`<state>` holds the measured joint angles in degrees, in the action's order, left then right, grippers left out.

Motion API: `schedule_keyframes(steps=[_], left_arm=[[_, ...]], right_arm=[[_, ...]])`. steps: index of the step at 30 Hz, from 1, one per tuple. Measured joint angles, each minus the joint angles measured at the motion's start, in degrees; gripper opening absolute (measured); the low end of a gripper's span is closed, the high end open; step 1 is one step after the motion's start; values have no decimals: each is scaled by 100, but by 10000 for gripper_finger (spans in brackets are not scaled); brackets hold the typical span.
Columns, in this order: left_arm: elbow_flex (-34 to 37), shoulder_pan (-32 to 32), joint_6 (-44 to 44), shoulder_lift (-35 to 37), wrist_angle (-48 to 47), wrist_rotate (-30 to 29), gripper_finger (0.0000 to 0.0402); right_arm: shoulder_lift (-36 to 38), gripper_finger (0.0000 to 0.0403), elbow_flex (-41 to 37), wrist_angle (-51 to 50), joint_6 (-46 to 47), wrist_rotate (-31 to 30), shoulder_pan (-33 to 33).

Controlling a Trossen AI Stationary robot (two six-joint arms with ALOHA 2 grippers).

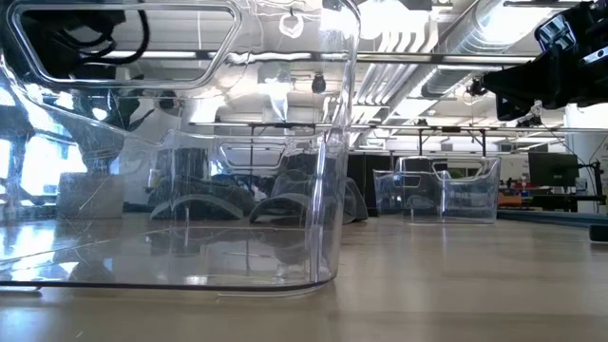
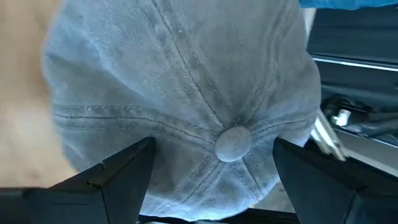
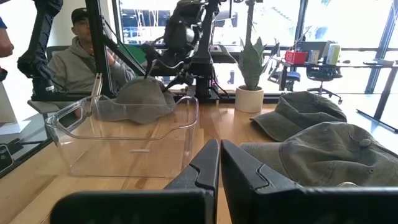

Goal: Pick & Place hat
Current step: Put the bottom gray cap into the bottom transparent bin

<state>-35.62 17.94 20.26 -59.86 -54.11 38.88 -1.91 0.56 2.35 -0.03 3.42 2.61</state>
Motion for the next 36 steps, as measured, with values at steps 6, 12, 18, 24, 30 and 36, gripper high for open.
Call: schedule_keyframes(steps=[6, 12, 18, 24, 30, 36], left_arm=[[29, 418, 822, 0, 936, 617, 299], [29, 805, 1863, 20, 2162, 576, 228], [29, 1287, 2634, 20, 2896, 434, 150], [-101, 1475, 3101, 135, 3217, 518, 53], [-497, 1470, 3301, 195, 3207, 428, 14], [-1003, 1470, 3844, 192, 3206, 363, 16]], right_arm=[[0, 12, 0, 0, 0, 0, 0], [0, 12, 0, 0, 0, 0, 0], [0, 12, 1, 0, 0, 0, 0], [0, 12, 0, 0, 0, 0, 0], [0, 12, 0, 0, 0, 0, 0], [0, 12, 0, 2, -35, -5, 0]])
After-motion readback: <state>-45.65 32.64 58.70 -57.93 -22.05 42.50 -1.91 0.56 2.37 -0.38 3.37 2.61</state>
